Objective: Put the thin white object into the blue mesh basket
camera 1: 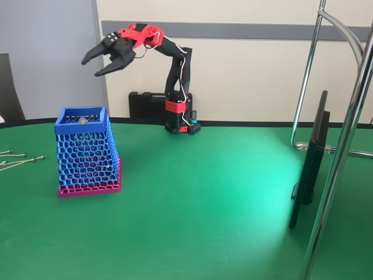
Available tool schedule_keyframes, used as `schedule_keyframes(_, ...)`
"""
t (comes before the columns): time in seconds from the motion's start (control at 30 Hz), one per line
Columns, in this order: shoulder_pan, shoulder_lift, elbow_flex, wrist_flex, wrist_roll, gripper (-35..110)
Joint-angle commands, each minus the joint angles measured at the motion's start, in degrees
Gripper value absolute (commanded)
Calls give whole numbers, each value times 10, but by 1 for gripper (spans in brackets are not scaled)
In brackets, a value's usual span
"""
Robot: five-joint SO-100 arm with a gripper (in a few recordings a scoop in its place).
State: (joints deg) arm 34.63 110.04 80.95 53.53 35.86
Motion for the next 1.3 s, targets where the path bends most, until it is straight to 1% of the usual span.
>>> schedule_keyframes(0.0, -33, 69, 40, -11, -67, 9)
schedule_keyframes(0.17, -91, 154, 130, -11, -186, 1)
schedule_keyframes(0.37, -165, 252, 266, -20, -308, 1)
schedule_keyframes(0.57, -233, 352, 436, -58, -422, 1)
schedule_keyframes(0.73, -270, 424, 568, -104, -458, 0)
schedule_keyframes(0.87, -290, 475, 661, -130, -466, 0)
schedule_keyframes(1.27, -315, 635, 850, -111, -465, 0)
